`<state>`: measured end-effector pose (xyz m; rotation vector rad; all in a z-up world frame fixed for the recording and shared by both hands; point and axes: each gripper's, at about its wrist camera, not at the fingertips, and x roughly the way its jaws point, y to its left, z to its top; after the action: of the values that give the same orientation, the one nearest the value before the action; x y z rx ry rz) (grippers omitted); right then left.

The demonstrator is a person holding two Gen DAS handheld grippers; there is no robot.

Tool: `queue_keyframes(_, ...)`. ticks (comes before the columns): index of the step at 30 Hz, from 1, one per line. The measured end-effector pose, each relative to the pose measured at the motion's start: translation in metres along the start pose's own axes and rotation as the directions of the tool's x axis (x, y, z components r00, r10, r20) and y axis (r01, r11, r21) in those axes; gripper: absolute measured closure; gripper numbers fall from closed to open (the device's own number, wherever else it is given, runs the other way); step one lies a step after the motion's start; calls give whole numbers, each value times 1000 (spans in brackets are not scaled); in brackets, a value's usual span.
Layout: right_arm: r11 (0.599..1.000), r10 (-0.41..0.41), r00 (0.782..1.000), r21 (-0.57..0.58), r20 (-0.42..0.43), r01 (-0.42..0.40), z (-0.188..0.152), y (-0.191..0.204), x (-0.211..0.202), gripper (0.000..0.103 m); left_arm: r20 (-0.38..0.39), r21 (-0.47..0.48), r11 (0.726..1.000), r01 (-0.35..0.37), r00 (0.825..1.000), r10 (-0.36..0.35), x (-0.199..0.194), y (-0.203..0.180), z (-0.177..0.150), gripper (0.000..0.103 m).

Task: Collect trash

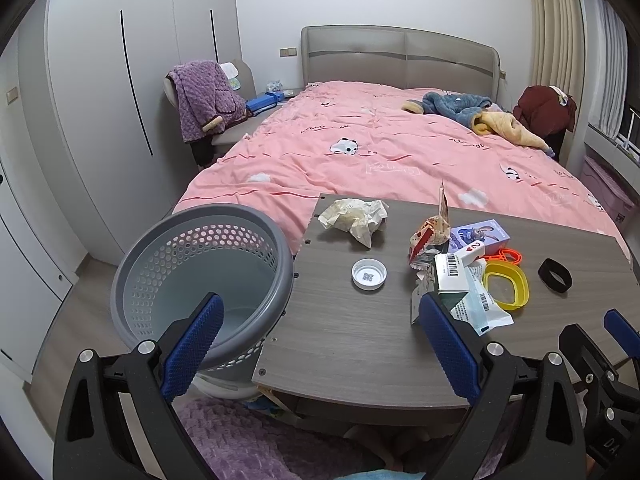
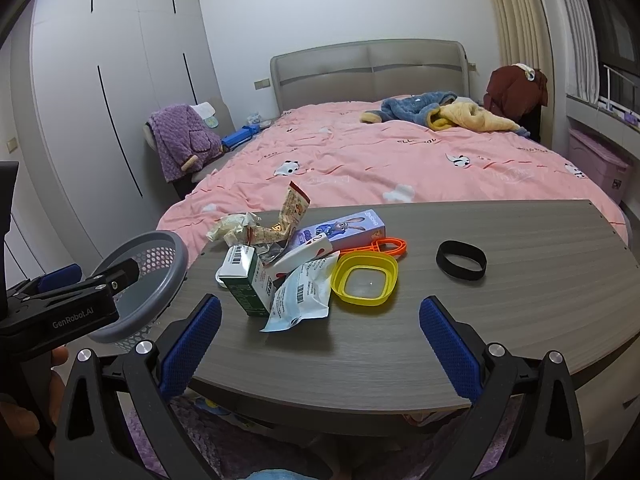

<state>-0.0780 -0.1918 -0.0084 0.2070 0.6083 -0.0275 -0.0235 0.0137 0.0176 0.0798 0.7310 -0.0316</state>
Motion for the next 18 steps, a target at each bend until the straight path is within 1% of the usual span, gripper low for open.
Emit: queue_keyframes(18,1000,8,999,-4,33,-8,0,3,-12,5,29,-6,1000,-4,1000,4,-11,2,-1,9)
